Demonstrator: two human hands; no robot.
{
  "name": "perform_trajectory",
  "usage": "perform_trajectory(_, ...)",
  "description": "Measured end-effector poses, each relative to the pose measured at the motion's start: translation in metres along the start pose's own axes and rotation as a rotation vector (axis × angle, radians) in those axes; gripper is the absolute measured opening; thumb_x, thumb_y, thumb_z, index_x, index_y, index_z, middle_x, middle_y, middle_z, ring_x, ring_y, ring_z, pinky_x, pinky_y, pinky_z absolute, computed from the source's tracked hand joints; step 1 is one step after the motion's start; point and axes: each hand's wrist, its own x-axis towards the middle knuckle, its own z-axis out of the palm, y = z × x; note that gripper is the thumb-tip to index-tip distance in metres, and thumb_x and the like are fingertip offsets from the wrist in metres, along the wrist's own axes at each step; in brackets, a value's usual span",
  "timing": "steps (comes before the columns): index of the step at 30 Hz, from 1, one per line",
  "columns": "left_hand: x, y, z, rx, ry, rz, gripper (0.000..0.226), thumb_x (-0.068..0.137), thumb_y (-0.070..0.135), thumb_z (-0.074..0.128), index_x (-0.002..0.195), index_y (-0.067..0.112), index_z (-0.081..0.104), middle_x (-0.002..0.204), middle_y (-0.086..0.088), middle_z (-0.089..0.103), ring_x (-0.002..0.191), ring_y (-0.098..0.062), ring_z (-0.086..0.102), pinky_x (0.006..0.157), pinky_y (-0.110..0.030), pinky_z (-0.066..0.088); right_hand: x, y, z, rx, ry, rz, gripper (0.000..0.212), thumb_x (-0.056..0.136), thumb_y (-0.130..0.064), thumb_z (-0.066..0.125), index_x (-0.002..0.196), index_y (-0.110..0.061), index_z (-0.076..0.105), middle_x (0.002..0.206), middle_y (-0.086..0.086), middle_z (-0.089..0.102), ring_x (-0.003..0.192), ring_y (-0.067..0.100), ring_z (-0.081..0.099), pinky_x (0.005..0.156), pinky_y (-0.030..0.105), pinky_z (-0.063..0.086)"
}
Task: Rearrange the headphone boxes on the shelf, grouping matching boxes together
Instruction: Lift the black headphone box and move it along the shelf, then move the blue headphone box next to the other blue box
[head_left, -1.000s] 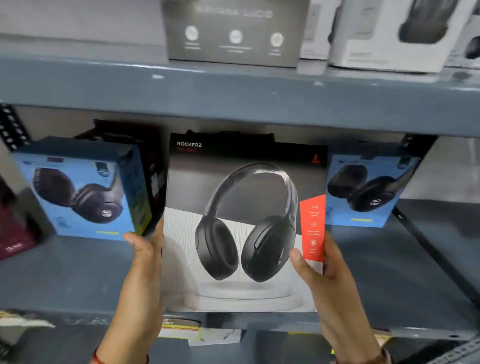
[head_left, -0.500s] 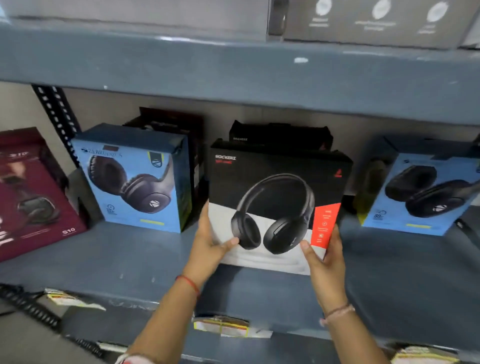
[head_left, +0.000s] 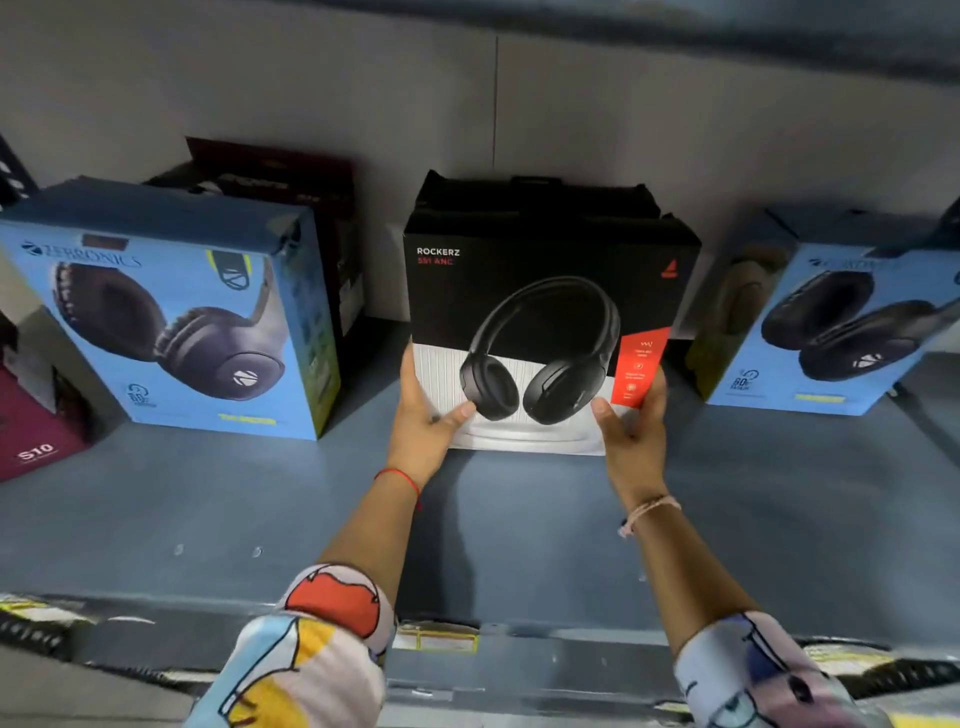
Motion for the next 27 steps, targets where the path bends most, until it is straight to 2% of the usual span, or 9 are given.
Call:
perform_trajectory(3, -0.014, -0.006, -0.006, 0.107, -0.018, -0.082, 0.083, 0.079, 0.007, 0.068, 0.144, 0.024, 0.019, 0.13, 0.004, 0.049, 0.115, -0.012, 0.046, 0.093, -0.017, 0.035, -0.018, -0.002, 0.001, -0.011, 0.071, 0.07, 0.074, 0.081, -0.007, 0.067, 0.142, -0.021, 0.027, 0.124, -0.01, 0.051, 0.106, 0.004, 0.052, 0.084, 0.004, 0.039)
perform_trajectory(6, -0.033, -0.015, -0.019, 0.083, 0.067, -0.155, 0.073, 0.08, 0.01, 0.068, 0.142, 0.018, 0.029, 0.136, -0.007, 0.05, 0.123, -0.019, 0.048, 0.103, -0.027, 0.036, -0.052, -0.007, 0.009, 0.002, 0.22, 0.097, 0.075, 0.069, -0.003, 0.077, 0.132, -0.009, 0.037, 0.125, -0.002, 0.055, 0.111, 0.0, 0.054, 0.093, 0.008, 0.038)
perform_trajectory(9, -0.056, -0.015, -0.048, 0.007, 0.371, -0.196, 0.056, 0.082, 0.008, 0.065, 0.132, 0.006, 0.042, 0.128, -0.021, 0.055, 0.118, -0.026, 0.052, 0.105, -0.035, 0.037, -0.101, -0.012, 0.039, -0.16, 0.289, 0.108, 0.085, 0.064, -0.012, 0.083, 0.134, 0.004, 0.038, 0.136, 0.025, 0.047, 0.13, 0.038, 0.042, 0.111, 0.041, 0.031)
perform_trajectory(11, -0.064, -0.016, -0.08, 0.01, 0.59, -0.182, 0.048, 0.082, 0.008, 0.065, 0.126, 0.001, 0.047, 0.121, -0.027, 0.056, 0.114, -0.037, 0.053, 0.102, -0.041, 0.039, -0.132, -0.018, 0.073, -0.222, 0.175, 0.065, 0.085, 0.064, -0.022, 0.083, 0.132, 0.005, 0.039, 0.134, 0.029, 0.044, 0.127, 0.045, 0.041, 0.109, 0.055, 0.032)
perform_trajectory(16, -0.048, -0.011, -0.167, 0.044, 0.727, -0.105, 0.072, 0.085, 0.037, 0.055, 0.138, -0.005, 0.029, 0.147, -0.024, 0.033, 0.137, -0.031, 0.031, 0.115, -0.042, 0.023, -0.143, -0.048, 0.171, -0.115, -0.299, -0.026, 0.087, 0.071, -0.026, 0.078, 0.141, -0.007, 0.03, 0.152, 0.015, 0.027, 0.142, 0.029, 0.025, 0.115, 0.049, 0.026)
perform_trajectory(19, -0.018, -0.001, -0.203, 0.039, 0.71, -0.113, 0.061, 0.098, 0.025, 0.038, 0.144, -0.003, 0.01, 0.157, -0.018, 0.009, 0.145, -0.024, 0.01, 0.115, -0.027, 0.007, -0.119, -0.073, 0.22, -0.035, -0.422, -0.022, 0.093, 0.077, -0.021, 0.073, 0.147, -0.011, 0.014, 0.158, 0.01, 0.016, 0.146, 0.021, 0.017, 0.119, 0.037, 0.02)
perform_trajectory(22, 0.004, 0.007, -0.224, -0.104, 0.621, -0.134, 0.055, 0.1, 0.028, 0.029, 0.146, 0.005, 0.01, 0.157, -0.011, 0.012, 0.144, -0.022, 0.015, 0.11, -0.021, 0.013, -0.097, -0.089, 0.247, 0.041, -0.472, 0.074, 0.083, 0.084, -0.02, 0.065, 0.148, -0.017, 0.013, 0.157, 0.003, 0.022, 0.141, 0.012, 0.025, 0.11, 0.021, 0.023)
perform_trajectory(25, -0.001, 0.014, -0.235, -0.047, 0.662, -0.226, 0.051, 0.097, 0.038, 0.033, 0.143, 0.016, 0.029, 0.15, -0.014, 0.028, 0.138, -0.027, 0.028, 0.116, -0.036, 0.021, -0.094, -0.089, 0.245, -0.008, -0.446, 0.076, 0.076, 0.08, -0.036, 0.059, 0.146, -0.022, 0.025, 0.152, 0.001, 0.036, 0.139, 0.019, 0.034, 0.116, 0.038, 0.027)
perform_trajectory(27, -0.021, 0.026, -0.236, 0.01, 0.686, -0.224, 0.048, 0.096, 0.04, 0.032, 0.138, 0.018, 0.038, 0.144, -0.015, 0.033, 0.134, -0.028, 0.033, 0.115, -0.039, 0.022, -0.103, -0.091, 0.229, -0.017, -0.383, 0.058, 0.063, 0.086, -0.028, 0.057, 0.144, -0.02, 0.032, 0.147, 0.004, 0.041, 0.137, 0.021, 0.036, 0.116, 0.043, 0.028)
